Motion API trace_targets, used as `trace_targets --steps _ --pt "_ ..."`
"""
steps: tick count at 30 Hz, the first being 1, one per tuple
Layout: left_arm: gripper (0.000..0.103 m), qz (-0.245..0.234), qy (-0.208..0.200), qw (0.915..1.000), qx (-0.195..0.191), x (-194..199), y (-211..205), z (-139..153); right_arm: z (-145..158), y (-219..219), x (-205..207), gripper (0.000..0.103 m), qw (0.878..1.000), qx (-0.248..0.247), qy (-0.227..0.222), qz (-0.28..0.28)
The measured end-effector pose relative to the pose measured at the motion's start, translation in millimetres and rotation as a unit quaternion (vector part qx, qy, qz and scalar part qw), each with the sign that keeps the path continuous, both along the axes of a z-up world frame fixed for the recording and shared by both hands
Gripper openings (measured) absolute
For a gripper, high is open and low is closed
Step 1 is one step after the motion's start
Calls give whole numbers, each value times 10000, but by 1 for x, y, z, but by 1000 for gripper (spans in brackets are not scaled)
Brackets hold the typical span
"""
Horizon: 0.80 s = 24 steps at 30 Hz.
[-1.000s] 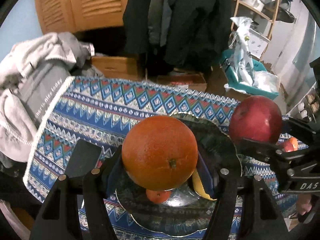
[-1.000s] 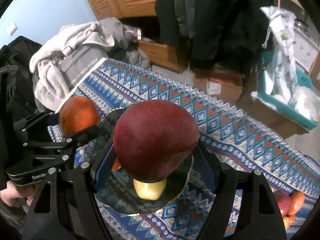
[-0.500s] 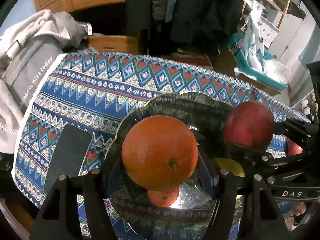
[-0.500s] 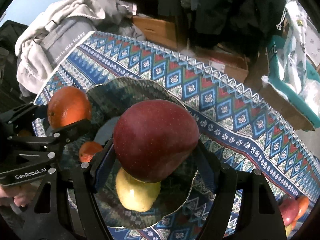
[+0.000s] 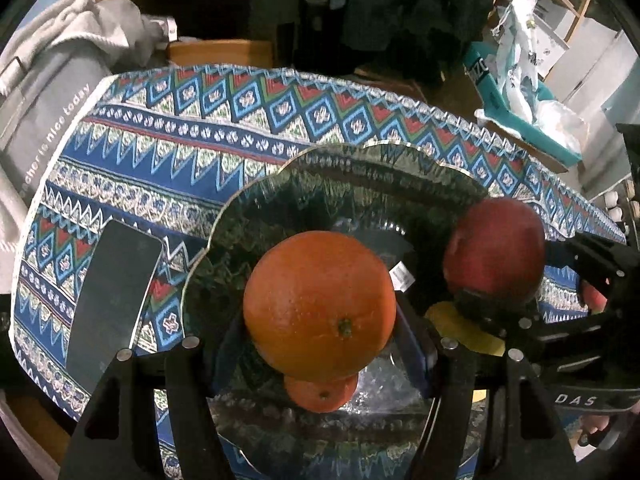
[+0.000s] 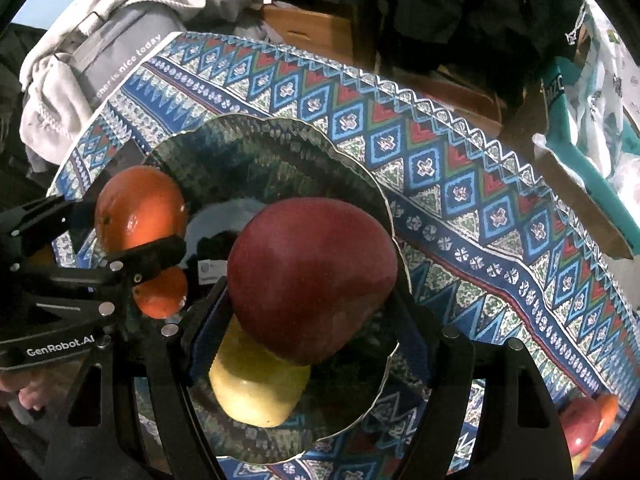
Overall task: Organize fruits
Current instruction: 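Open both tools to drop the orange and red apple into the bowl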
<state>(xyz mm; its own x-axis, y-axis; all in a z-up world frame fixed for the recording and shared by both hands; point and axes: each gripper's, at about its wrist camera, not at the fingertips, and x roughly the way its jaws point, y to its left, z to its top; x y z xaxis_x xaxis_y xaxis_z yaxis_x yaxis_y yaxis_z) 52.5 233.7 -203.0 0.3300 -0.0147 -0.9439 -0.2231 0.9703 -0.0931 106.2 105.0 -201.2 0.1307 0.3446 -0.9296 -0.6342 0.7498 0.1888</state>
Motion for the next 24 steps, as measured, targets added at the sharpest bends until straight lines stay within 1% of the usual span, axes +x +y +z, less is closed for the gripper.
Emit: trace_targets --steps 4,6,10,12,19,24 --pt "69 -13 -48 9999 121 -1 -1 3 1 1 -2 75 10000 -24 -42 42" --pt "68 -2 -184 9997 171 -2 -1 12 5 0 -2 75 10000 78 -38 42" --pt "68 -58 -379 9989 267 -1 -5 30 14 -4 -1 75 9998 89 -168 7" --pt "68 -107 -488 9981 352 -3 -9 39 18 -7 -1 73 9997 108 -216 -23" --pt "68 -308 -833 9945 558 -7 -26 68 44 -20 -5 73 9985 213 -493 -121" --pt "68 -433 -1051 9920 556 -11 -39 88 64 -31 -11 73 9969 267 -725 -171"
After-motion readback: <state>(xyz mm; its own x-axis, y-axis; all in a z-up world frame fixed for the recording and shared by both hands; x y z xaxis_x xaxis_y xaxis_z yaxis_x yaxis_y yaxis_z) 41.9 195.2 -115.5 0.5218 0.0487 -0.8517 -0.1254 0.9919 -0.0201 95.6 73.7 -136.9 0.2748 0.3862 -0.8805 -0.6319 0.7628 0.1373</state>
